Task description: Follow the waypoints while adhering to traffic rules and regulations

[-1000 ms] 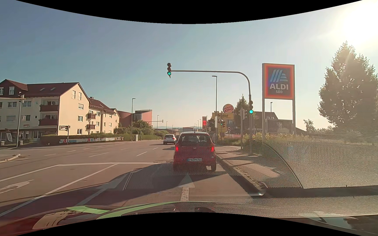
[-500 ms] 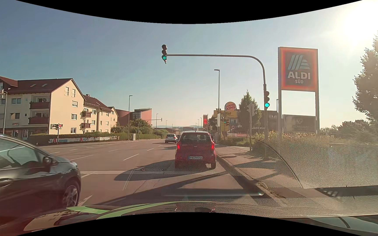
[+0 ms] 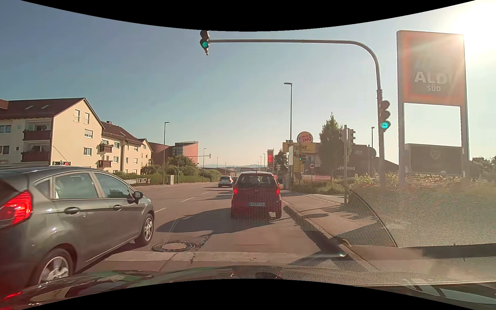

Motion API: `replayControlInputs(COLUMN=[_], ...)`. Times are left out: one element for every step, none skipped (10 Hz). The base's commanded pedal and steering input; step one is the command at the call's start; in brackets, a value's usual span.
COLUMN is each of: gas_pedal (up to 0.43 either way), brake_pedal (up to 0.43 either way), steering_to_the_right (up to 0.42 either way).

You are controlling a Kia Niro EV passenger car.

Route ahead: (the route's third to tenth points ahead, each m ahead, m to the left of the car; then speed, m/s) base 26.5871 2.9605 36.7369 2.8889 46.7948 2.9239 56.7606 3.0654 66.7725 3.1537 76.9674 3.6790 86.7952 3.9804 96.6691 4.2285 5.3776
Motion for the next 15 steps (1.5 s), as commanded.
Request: replayControlInputs(gas_pedal=[0.098, 0.098, 0.098, 0.098, 0.098, 0.098, 0.098, 0.098, 0.098, 0.098, 0.098, 0.098, 0.098, 0.098, 0.098], brake_pedal=[0.0, 0.0, 0.0, 0.0, 0.0, 0.0, 0.0, 0.0, 0.0, 0.0, 0.0, 0.0, 0.0, 0.0, 0.0], steering_to_the_right=[-0.001, -0.002, -0.001, -0.001, -0.001, -0.002, -0.002, -0.001, -0.001, -0.001, -0.002, -0.002, -0.002, -0.002, -0.002])
